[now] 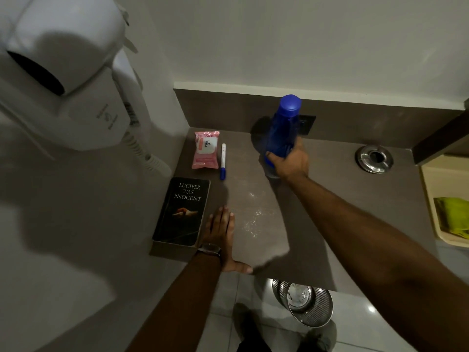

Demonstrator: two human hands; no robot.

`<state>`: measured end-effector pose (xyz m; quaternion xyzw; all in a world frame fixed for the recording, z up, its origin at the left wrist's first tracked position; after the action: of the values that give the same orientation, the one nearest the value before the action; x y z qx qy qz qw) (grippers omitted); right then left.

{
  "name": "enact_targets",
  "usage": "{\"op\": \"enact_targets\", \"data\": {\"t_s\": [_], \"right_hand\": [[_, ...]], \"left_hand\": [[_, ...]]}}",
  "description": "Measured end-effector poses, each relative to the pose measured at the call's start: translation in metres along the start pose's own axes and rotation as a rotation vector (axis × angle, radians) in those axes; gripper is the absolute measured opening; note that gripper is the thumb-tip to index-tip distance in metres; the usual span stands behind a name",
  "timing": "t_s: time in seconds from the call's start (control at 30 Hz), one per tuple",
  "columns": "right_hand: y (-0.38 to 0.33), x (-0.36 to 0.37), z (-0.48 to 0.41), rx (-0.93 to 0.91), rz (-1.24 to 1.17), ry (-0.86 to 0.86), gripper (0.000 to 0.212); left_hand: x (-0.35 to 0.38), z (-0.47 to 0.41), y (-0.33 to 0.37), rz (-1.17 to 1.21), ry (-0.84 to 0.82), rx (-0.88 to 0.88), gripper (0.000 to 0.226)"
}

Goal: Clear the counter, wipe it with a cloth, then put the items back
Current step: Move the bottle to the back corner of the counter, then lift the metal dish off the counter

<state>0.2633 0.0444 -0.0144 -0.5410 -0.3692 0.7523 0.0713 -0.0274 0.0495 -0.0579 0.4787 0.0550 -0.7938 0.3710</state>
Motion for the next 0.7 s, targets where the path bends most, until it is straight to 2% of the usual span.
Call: {"op": "enact_targets", "data": {"t_s": [0.27,0.57,0.7], "right_hand": [[-0.062,0.048,0.001,-0.056,-0.040,-0.093,0.068],[-0.110,0.076,-0.012,-0.069,-0.103,-0.183,0.063],[-0.110,0.072,-0.005,-0.045,-0.157,-0.211,0.062]], "left_hand": [[0.002,-0.001,-0.001,-0.039,-0.001,-0.005,0.166],[0.001,0.002,0.000,-0.083,0.022,0.013,0.158],[0.002,-0.004,-0.002,-0.046,-0.052,-0.011,0.164]]}}
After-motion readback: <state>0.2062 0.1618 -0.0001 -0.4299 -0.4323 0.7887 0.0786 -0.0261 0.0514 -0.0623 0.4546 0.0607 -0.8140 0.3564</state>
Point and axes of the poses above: each hand's wrist, its own z-axis away from the middle knuckle, its own x-axis out of the palm, y = z × x, the point moved 1 cm from there along -z, towards the middle knuckle, and after that the axes turned 12 degrees about z, right-handed, at the moved point
